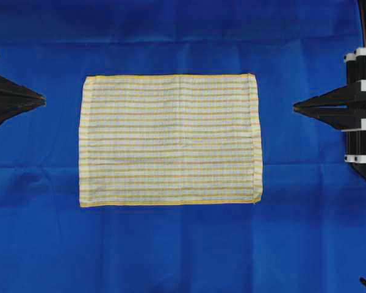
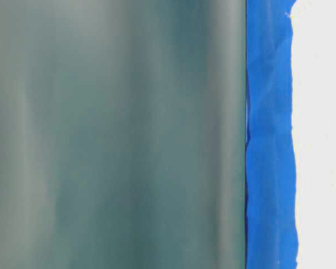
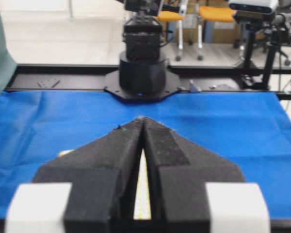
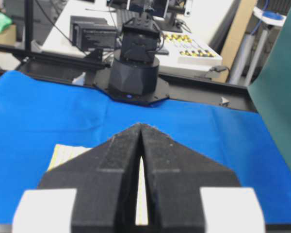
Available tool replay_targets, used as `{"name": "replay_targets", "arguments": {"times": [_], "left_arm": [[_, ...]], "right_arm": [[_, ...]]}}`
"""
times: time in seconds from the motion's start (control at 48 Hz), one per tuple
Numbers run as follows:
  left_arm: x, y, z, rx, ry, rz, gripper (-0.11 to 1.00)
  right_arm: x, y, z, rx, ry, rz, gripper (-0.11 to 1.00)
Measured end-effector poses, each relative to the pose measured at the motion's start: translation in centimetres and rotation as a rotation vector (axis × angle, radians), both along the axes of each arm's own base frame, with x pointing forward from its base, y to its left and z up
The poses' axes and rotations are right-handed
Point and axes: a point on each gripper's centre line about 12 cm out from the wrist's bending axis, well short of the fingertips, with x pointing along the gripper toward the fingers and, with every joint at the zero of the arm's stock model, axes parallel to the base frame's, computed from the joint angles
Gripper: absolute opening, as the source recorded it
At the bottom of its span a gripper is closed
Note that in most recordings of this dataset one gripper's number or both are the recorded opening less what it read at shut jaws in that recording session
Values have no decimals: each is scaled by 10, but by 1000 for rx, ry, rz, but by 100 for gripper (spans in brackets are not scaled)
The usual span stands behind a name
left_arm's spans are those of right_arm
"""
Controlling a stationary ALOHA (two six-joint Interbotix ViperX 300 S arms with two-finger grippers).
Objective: Fold the yellow towel.
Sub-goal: 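Move both grippers to the towel's top corners and grasp them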
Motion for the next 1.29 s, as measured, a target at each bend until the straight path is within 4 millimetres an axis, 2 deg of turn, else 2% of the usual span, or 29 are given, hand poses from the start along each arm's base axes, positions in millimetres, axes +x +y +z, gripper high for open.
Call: {"name": "replay_targets", "arguments": {"times": [0.229,0.333,0.583,0.646,0.729,0.875,0.916,0.958,1.0,1.104,1.291], "left_arm": [[4,9,-5,23,28,50,0],[9,19,-13,23,69,97,0],[29,49,-54,0,260,214,1],[34,55,-68,-9,315,235,12],[38,63,-82,-19,367,260,35],[42,78,-104,-37,439,311,79],[43,81,-109,-41,457,321,83],[43,84,-115,-47,478,331,82],[44,88,-122,-52,503,341,80],[45,96,-142,-70,562,365,80],[46,106,-173,-95,641,395,79]], "right_arm": [[2,-14,-1,50,61,-72,0],[5,-26,-10,94,133,-134,0],[16,-63,-47,184,308,-305,0],[19,-73,-59,205,360,-347,1],[23,-84,-74,231,419,-388,15],[34,-100,-100,274,532,-441,61],[38,-105,-108,284,564,-453,73],[41,-109,-116,295,596,-464,80],[44,-112,-125,304,632,-473,81],[49,-120,-144,321,695,-492,71],[56,-128,-173,341,763,-516,73]]}}
